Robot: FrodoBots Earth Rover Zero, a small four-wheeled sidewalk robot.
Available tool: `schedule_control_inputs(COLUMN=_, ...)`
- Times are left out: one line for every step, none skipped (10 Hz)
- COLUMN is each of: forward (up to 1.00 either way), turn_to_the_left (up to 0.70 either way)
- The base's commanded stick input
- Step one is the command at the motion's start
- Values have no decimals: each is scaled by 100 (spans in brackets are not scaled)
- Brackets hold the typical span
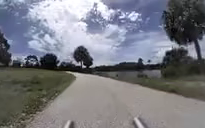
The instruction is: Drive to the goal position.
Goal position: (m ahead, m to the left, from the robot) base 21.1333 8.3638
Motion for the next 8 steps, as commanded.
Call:
schedule_control_inputs(forward=85, turn_to_the_left=24)
schedule_control_inputs(forward=85, turn_to_the_left=13)
schedule_control_inputs(forward=85, turn_to_the_left=5)
schedule_control_inputs(forward=85, turn_to_the_left=0)
schedule_control_inputs(forward=85, turn_to_the_left=0)
schedule_control_inputs(forward=85, turn_to_the_left=0)
schedule_control_inputs(forward=85, turn_to_the_left=0)
schedule_control_inputs(forward=85, turn_to_the_left=0)
